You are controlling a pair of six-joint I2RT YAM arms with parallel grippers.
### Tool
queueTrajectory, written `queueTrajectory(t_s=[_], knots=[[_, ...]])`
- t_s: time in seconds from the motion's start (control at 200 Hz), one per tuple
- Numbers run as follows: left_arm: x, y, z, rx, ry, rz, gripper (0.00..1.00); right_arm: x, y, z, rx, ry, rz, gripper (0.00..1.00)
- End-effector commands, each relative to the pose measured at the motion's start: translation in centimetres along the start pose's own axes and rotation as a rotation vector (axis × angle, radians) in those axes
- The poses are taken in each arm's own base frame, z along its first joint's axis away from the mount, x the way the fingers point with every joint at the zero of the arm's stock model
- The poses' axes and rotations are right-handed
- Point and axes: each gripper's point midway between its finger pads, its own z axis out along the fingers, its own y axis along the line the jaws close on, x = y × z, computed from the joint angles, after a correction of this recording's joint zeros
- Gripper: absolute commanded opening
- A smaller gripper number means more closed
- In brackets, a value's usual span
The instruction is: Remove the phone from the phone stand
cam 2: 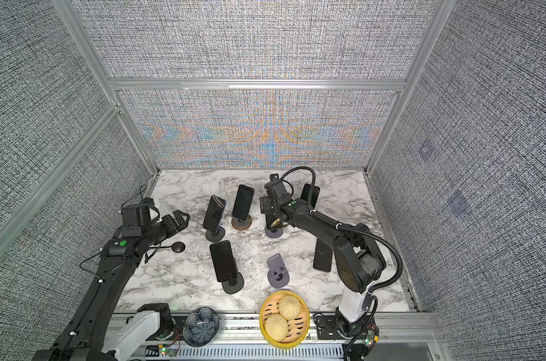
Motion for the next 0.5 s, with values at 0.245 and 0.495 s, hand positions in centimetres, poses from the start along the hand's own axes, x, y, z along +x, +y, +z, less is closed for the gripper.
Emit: queueTrajectory(t_s=[0.245,0.495], knots=[[-0.1,0.0,-0.1,-0.001,-0.008,0.015,0.99,-0.3,-0.1,-1.0,0.02,0.002,-0.008,0.72],[-0.1,0.0,0.0,0.002,-0.011,0.007,0.99,-2.0,-0.1,-2.9,0.013,-0.021,-0.002,0.72]])
